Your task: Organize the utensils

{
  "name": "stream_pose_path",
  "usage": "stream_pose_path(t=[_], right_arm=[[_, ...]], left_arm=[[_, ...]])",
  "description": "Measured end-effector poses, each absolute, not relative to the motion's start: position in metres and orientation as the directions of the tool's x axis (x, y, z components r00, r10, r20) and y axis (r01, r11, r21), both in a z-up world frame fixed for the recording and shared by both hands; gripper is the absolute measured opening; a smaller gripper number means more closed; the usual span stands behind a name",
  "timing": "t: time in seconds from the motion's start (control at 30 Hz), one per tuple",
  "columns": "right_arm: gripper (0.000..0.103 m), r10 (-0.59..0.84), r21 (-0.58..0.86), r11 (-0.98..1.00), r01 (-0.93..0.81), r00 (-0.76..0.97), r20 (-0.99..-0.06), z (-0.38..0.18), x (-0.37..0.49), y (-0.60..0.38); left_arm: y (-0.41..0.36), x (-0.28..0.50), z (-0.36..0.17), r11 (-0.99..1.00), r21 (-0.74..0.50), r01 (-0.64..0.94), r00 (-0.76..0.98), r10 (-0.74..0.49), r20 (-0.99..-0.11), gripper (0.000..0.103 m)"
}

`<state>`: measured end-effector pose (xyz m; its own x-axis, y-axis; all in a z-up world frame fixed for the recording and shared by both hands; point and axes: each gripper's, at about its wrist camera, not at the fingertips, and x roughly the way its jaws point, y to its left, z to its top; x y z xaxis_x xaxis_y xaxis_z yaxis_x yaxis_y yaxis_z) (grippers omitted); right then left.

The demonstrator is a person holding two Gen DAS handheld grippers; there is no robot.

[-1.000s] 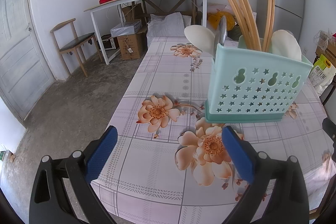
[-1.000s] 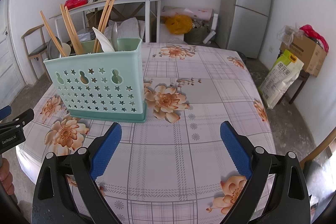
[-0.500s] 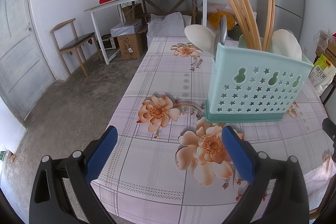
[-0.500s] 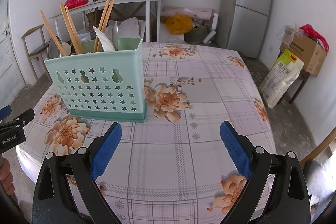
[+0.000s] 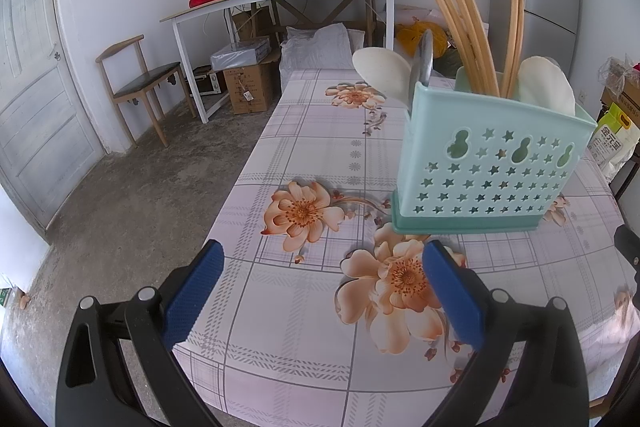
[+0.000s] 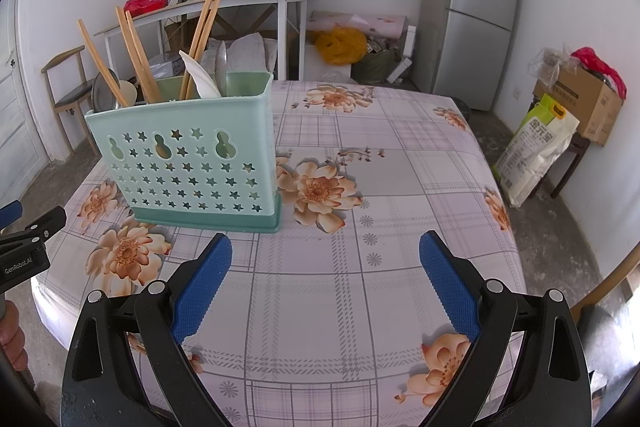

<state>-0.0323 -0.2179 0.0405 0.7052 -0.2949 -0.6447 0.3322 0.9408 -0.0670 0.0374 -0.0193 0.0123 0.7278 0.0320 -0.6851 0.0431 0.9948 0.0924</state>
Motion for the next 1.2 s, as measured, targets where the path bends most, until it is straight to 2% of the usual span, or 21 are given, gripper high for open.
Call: stream_pose_path(t=[1.2], right_arm=[[0.091,-0.293,-0.07,0.942,0.327,0.707,-0.644,0.0412,-0.03,-0.215]], left_arm=[[-0.0191,0.0383,0.012,0.995,0.091,0.044,0.725,0.03,-0.688,0.097]])
